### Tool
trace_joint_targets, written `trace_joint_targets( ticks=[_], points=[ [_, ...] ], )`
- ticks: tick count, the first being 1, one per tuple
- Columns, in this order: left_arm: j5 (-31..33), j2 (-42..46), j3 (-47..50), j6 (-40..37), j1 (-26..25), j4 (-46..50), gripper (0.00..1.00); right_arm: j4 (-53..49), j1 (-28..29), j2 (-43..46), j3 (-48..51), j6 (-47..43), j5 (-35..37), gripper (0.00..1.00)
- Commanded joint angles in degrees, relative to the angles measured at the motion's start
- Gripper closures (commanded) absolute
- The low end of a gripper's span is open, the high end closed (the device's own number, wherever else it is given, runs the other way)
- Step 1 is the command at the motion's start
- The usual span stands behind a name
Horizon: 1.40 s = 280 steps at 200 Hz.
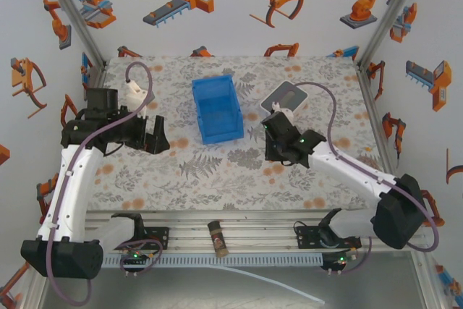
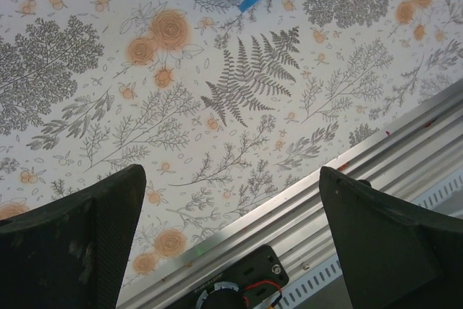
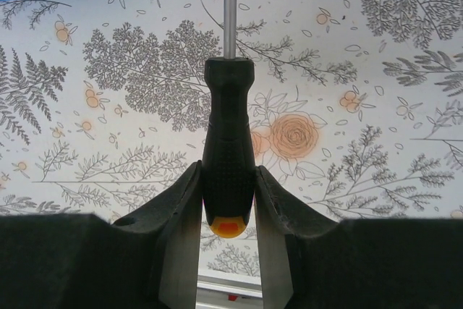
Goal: Put the screwdriver in the bin
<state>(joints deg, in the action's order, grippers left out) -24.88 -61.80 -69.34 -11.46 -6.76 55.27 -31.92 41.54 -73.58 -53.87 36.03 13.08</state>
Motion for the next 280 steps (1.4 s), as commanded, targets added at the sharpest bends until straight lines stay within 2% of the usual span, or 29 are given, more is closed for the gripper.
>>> trace_joint_targets(
  ticks=[1, 43, 103, 214, 280],
  points=[
    [-2.3, 0.8, -0.2, -0.3, -0.3, 1.6, 0.03, -4.3, 0.7, 2.8, -2.8, -1.2, 2.5, 0.79],
    [-2.5, 1.3, 1.0, -0.6, -0.4, 1.2, 0.03, -7.8, 1.4, 3.1, -9.1, -3.5, 3.2, 0.79],
    [-2.0, 2.2, 3.2, -1.5, -0.4, 1.2, 0.03, -6.2, 3.7, -3.2, -20.2, -7.2, 2.8, 0.80],
    [-3.7, 3.8, 3.1, 0.2, -0.5, 1.2, 0.03, -1.0, 5.3, -33.6, -44.8, -13.3, -2.9, 0.81],
    [-4.9, 3.9, 3.1, 1.7, -0.7, 0.5, 0.03, 0.8, 5.3, -46.0, -52.9, -13.6, -3.1, 0.80]
  ],
)
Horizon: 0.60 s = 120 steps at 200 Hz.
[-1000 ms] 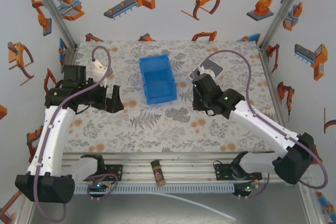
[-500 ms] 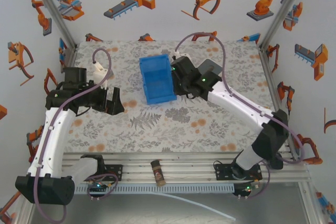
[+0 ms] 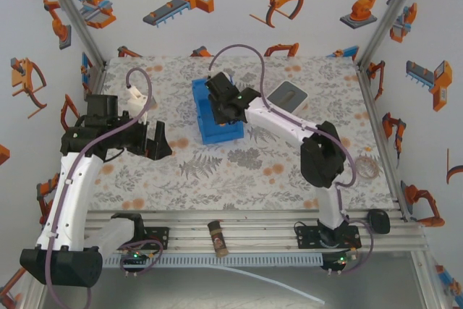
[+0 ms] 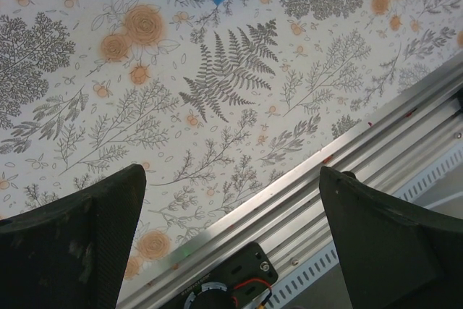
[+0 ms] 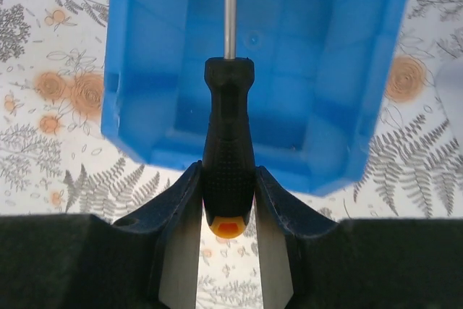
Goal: Put the screwdriver in the bin
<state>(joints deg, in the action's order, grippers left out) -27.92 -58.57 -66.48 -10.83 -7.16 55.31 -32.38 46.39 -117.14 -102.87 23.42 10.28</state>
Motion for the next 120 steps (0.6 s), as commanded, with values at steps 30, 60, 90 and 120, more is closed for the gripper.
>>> trace_joint_targets(
  ticks=[30, 60, 90, 120],
  points=[
    [-1.6, 1.1, 0.4, 1.0, -0.3, 0.5, 0.03, 1.0, 0.4, -5.3, -5.0, -0.8, -0.6, 0.80],
    [-2.0, 0.9, 0.6, 1.2, -0.4, 0.4, 0.03, 0.8, 0.4, -7.5, -5.3, -1.0, -1.0, 0.80],
    [-2.0, 1.0, 0.8, 1.2, -0.4, 0.4, 0.03, 0.8, 0.4, -9.8, -6.2, -1.4, -1.5, 0.79],
    [-2.0, 1.2, 1.1, 1.2, -0.4, 0.4, 0.03, 0.3, 0.3, -12.7, -8.5, -1.5, -2.1, 0.78]
  ],
)
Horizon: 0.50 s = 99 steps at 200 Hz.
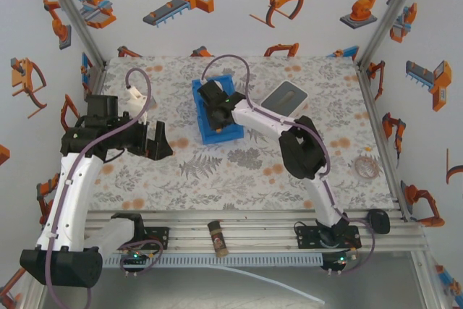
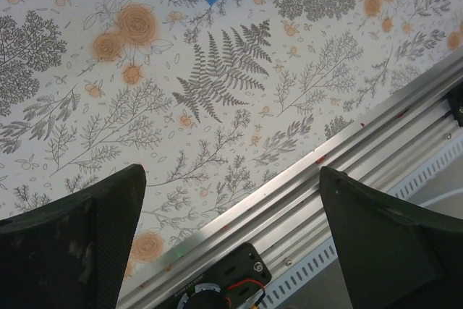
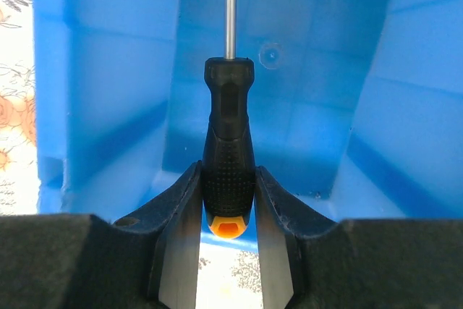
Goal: Put the screwdriver in the bin
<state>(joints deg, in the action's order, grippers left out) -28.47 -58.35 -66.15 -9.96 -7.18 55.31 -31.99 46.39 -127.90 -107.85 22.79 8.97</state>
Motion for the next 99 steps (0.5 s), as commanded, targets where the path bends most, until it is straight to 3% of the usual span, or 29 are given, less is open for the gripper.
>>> trace_joint_targets(
  ticks=[1, 99],
  points=[
    [-1.4, 1.0, 0.7, 0.4, -0.4, 0.5, 0.03, -0.2, 0.4, -2.0, -3.6, -0.9, -0.8, 0.78],
    [-1.5, 0.8, 0.5, 0.2, -0.5, 0.5, 0.03, -1.7, -0.2, -6.5, -5.7, -0.4, -1.3, 0.75]
  ],
)
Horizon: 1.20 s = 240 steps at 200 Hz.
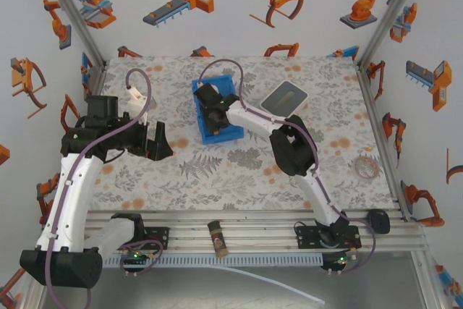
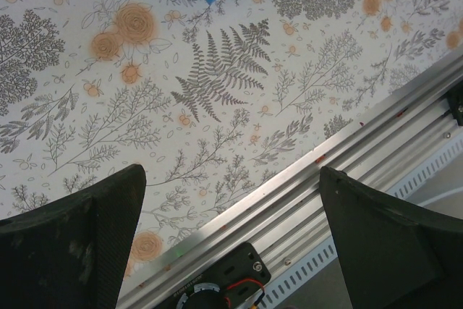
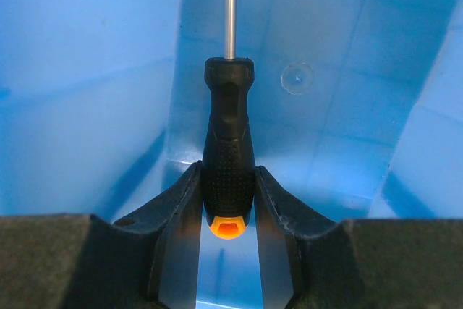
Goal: Put the screwdriver in the bin
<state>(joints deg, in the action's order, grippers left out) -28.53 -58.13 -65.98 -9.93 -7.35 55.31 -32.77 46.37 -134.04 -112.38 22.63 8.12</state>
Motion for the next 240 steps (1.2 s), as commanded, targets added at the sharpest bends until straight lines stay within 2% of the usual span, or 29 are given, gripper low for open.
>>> trace_joint_targets(
  ticks=[1, 109, 169, 240],
  points=[
    [-1.4, 0.6, 0.3, 0.2, -0.3, 0.4, 0.03, -0.9, -0.2, -0.3, -1.2, -0.2, -0.5, 0.75],
    [-1.4, 1.2, 0.8, 0.2, -0.3, 0.4, 0.03, -1.0, -0.9, -0.6, -0.2, 0.0, -1.1, 0.64],
    [-1.3, 1.2, 0.7, 0.4, -0.3, 0.4, 0.03, -1.3, -1.3, -0.4, -0.4, 0.1, -1.3, 0.61],
    [-0.3, 1.0, -0.1, -0.2, -0.3, 0.8, 0.03, -4.6, -1.3, 4.8, -3.3, -1.9, 0.6, 0.55]
  ],
)
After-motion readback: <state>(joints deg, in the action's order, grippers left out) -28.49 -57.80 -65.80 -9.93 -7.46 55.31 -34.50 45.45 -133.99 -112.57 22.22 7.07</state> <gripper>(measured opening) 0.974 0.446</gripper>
